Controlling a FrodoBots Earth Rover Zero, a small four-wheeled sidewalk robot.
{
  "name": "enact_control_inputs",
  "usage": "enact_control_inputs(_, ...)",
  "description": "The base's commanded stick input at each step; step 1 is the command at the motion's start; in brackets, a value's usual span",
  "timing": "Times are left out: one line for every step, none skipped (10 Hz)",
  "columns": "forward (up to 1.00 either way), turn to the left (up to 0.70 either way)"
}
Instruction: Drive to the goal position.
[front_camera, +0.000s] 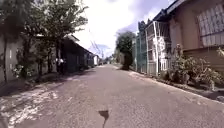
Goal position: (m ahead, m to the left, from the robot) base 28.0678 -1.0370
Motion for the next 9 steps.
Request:
enact_control_inputs(0.70, 0.00)
enact_control_inputs(0.70, 0.00)
enact_control_inputs(0.70, 0.07)
enact_control_inputs(0.70, 0.18)
enact_control_inputs(0.70, 0.27)
enact_control_inputs(0.70, 0.27)
enact_control_inputs(0.70, 0.27)
enact_control_inputs(0.70, 0.25)
enact_control_inputs(0.70, 0.14)
